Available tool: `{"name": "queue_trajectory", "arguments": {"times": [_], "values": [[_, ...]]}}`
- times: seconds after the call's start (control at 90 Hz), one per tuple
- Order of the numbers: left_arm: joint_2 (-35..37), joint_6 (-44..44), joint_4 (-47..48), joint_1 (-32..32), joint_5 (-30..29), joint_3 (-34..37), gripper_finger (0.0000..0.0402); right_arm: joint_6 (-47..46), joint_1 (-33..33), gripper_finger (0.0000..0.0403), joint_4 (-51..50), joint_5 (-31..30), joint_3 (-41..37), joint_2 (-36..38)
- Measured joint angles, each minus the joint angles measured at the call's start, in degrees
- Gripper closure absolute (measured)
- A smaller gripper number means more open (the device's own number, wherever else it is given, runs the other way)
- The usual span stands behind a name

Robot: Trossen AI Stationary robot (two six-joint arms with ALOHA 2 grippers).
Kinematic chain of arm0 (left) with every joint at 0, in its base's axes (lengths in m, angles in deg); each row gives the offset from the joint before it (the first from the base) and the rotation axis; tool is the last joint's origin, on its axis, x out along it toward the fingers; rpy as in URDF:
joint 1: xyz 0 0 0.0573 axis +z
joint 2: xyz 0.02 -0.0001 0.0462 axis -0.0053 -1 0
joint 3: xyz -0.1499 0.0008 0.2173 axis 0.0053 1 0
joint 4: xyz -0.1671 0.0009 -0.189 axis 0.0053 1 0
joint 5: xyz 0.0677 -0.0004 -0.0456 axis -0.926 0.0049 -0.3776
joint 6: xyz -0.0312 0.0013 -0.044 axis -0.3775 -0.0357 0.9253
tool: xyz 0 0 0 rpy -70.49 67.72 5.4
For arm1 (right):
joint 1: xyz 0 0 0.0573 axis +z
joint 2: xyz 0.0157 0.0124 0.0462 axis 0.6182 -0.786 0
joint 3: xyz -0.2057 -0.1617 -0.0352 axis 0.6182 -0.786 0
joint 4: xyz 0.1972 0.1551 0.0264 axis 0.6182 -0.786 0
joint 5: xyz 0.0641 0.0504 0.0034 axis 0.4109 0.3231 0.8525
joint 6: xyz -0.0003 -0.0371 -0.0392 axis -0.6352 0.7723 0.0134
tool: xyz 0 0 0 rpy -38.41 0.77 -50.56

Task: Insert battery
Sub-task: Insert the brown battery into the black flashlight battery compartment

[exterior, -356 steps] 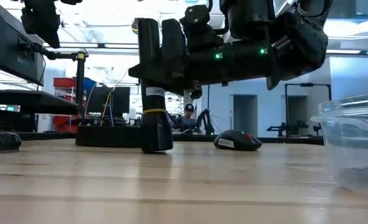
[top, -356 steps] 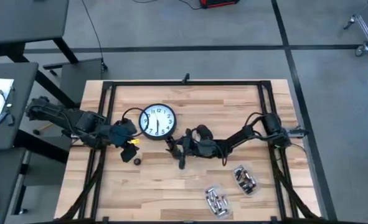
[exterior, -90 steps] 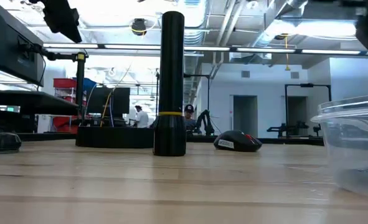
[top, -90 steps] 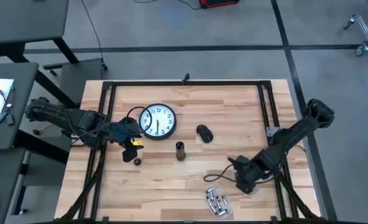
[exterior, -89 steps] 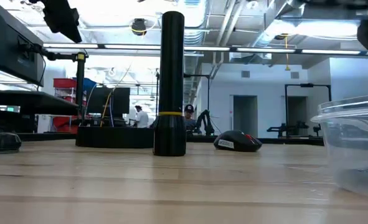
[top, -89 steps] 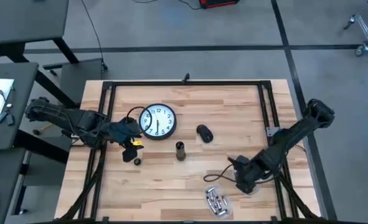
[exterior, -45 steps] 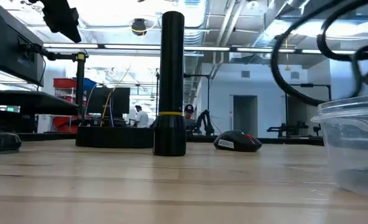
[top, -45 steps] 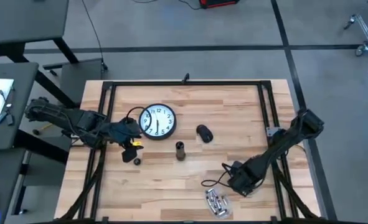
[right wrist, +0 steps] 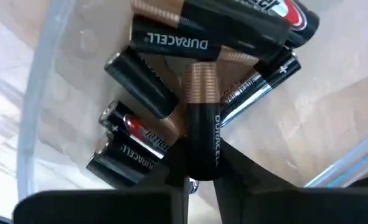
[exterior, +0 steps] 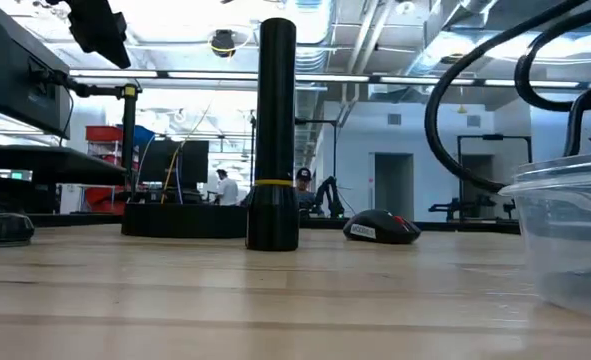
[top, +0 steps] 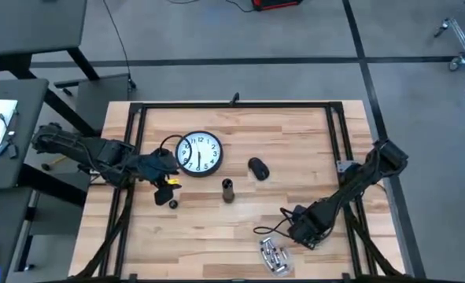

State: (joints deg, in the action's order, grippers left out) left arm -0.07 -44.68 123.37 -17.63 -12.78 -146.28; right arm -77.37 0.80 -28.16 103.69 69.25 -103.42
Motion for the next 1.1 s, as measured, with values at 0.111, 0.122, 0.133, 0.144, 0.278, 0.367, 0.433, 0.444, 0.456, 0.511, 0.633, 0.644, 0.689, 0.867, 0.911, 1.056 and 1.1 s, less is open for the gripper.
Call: {"name": "queue_trajectory", "arguments": {"times": [0.111,0.122,0.133,0.144,0.278,0.367,0.433,0.444,0.456,0.511,0.633,0.644,0.689,0.867,0.911,1.056,1.1], "values": [[0.00,0.05,0.21,0.00,0.02,-0.19,0.0181,-0.40,0.00,0.0372,-1.25,0.18,0.97,3.98],[0.00,0.04,0.26,0.00,0.02,-0.29,0.0181,-0.42,-0.03,0.0372,-1.38,0.20,1.11,4.47],[0.00,0.02,0.30,0.00,0.02,-0.41,0.0181,-0.42,-0.10,0.0372,-1.53,0.21,1.26,5.01],[0.00,0.00,0.33,0.00,0.02,-0.56,0.0181,-0.43,-0.14,0.0372,-1.69,0.25,1.43,5.51],[0.04,-1.53,0.66,0.00,0.02,-2.64,0.0181,-0.99,-0.58,0.0372,-3.17,0.39,3.58,11.80],[0.04,-2.73,1.99,0.00,0.22,-4.91,0.0181,-1.53,-1.35,0.0372,-3.93,0.41,5.34,15.79],[0.04,-3.79,2.33,0.00,1.03,-7.02,0.0181,-1.49,-2.21,0.0372,-3.68,0.06,7.28,18.33],[0.04,-4.01,2.34,0.00,1.14,-7.33,0.0181,-1.36,-2.42,0.0372,-3.69,-0.11,7.62,18.66],[0.04,-4.25,2.34,0.00,1.22,-7.64,0.0181,-1.19,-2.65,0.0372,-3.70,-0.32,7.98,18.97],[0.04,-5.73,2.38,0.00,1.34,-9.40,0.0181,0.29,-3.99,0.0372,-3.65,-1.91,9.84,20.27],[-0.72,-8.36,1.13,0.47,3.02,-13.28,0.0181,5.89,-7.85,0.0372,-3.60,-4.82,14.02,21.60],[-0.89,-8.52,0.98,0.64,3.21,-13.64,0.0181,6.65,-8.27,0.0372,-3.56,-5.02,14.40,21.62],[-1.76,-9.04,0.31,1.41,4.36,-14.98,0.0181,9.76,-9.82,0.0372,-3.58,-6.00,16.05,21.65],[-9.80,-11.55,-0.33,5.10,10.10,-21.57,0.0181,23.26,-16.87,0.0372,-1.23,-10.02,21.11,21.43],[-12.68,-12.43,-0.34,6.45,11.92,-23.90,0.0181,26.50,-18.54,0.0372,-0.49,-10.82,21.94,21.41],[-23.61,-14.00,-0.23,10.69,17.53,-33.34,0.0181,35.12,-22.59,0.0372,3.26,-11.36,22.82,21.41],[-26.79,-14.83,-0.37,11.90,19.95,-36.73,0.0181,37.28,-23.29,0.0372,3.59,-11.35,22.82,21.41]]}}
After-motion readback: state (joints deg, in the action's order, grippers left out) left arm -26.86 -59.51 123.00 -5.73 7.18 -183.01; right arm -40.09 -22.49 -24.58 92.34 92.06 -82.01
